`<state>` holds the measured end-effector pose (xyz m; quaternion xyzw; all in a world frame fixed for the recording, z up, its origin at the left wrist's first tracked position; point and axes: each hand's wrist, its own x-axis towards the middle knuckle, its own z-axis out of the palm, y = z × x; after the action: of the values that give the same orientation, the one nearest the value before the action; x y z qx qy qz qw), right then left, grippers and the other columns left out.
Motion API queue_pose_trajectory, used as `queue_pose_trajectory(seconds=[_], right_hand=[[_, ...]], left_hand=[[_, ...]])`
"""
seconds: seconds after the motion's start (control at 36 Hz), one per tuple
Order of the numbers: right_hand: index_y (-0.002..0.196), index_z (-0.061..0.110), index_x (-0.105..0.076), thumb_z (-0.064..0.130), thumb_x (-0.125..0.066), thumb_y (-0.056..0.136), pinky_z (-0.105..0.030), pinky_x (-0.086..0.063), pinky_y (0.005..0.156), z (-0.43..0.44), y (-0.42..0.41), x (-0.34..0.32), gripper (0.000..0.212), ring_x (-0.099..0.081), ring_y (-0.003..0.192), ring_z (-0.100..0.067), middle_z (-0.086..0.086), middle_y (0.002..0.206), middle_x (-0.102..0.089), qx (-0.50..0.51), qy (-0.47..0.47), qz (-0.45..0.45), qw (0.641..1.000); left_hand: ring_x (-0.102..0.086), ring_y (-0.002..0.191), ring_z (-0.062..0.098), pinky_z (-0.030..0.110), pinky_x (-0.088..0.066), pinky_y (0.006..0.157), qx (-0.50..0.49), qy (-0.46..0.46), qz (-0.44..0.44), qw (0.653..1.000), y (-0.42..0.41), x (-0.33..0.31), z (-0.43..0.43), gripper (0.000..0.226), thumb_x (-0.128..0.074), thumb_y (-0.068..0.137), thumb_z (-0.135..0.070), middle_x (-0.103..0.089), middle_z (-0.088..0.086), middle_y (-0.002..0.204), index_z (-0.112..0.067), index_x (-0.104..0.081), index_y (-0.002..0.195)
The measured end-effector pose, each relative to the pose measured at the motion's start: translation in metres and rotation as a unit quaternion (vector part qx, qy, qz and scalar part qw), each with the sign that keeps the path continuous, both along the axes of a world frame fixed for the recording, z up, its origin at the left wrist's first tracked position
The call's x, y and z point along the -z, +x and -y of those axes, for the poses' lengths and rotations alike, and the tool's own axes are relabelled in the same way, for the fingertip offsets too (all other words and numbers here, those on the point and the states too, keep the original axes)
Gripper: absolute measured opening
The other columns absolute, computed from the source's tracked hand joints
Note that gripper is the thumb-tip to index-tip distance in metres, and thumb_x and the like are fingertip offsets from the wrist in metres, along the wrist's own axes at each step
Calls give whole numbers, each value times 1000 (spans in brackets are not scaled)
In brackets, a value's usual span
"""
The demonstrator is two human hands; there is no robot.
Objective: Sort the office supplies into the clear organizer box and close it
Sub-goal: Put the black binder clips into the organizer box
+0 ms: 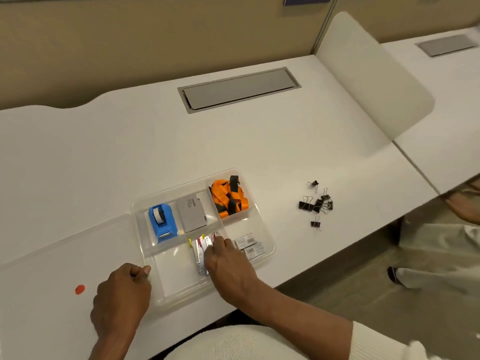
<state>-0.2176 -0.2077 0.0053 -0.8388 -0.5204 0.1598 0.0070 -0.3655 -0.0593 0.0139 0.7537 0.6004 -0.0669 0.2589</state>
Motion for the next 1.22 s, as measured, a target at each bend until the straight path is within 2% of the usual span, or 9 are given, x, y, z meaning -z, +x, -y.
queue_pose_trajectory(seconds=[0.17,0.36,0.44,0.61,0.78,0.83,1.0,1.14,1.22], right_hand=[[128,16,-66,13,-72,91,-37,-61,85,27,38,-19,38,-67,104,-20,-4,123,-67,87,107,-60,989],[111,23,-73,25,-74,92,-31,-60,74,87,113,-30,20,-67,81,-4,8,106,-69,291,222,-92,926],[120,27,-66,35,-81,83,-39,-60,76,119,147,-22,41,-66,90,-6,8,116,-63,350,208,-74,910],[149,36,-33,70,-84,59,-46,-58,82,173,204,1,108,-35,137,-18,2,150,-32,374,99,-29,922],[152,43,-21,78,-82,49,-49,-56,92,190,244,21,125,-23,145,-28,-4,164,-11,304,13,-19,952],[154,44,-18,81,-79,50,-50,-53,97,192,253,28,127,-21,146,-28,-4,166,-8,271,0,-22,962],[144,41,-39,79,-75,59,-39,-57,86,192,270,41,99,-31,137,-24,1,154,-28,210,21,-10,977],[117,36,-54,65,-73,73,-33,-58,58,193,277,49,56,-42,117,-15,6,127,-40,210,78,-12,974],[107,33,-53,57,-73,76,-31,-57,54,194,278,55,44,-44,105,-12,7,117,-42,231,104,-23,967]], left_hand=[[-61,72,26,32,-41,60,80,106,-110,985,13,-22,11,26,-60,96,-39,-65,6,85,-13,-65,97],[-62,69,30,32,-40,57,141,149,-37,978,70,-49,43,35,-68,91,-41,-71,10,87,-9,-70,102],[-55,58,21,27,-37,51,241,170,32,955,108,-54,61,25,-80,84,-33,-68,5,73,-11,-71,89],[-65,85,20,37,-56,59,428,167,109,881,198,-45,97,28,-72,90,-44,-69,-2,96,-19,-70,102],[-55,106,19,31,-42,56,570,169,104,797,288,-16,133,48,-73,87,-50,-58,0,118,-16,-60,118],[-50,123,24,35,-51,64,598,164,95,779,315,-6,142,65,-77,83,-51,-52,5,134,-14,-52,129],[-5,158,31,45,-54,96,684,105,45,721,378,21,152,110,-85,76,-48,2,8,172,-17,-17,157],[-37,135,30,41,-53,89,720,100,20,687,399,32,152,81,-84,77,-39,-28,6,160,-17,-42,143],[-42,121,25,39,-55,80,703,69,57,706,399,39,149,47,-79,81,-28,-42,2,141,-18,-57,121]])
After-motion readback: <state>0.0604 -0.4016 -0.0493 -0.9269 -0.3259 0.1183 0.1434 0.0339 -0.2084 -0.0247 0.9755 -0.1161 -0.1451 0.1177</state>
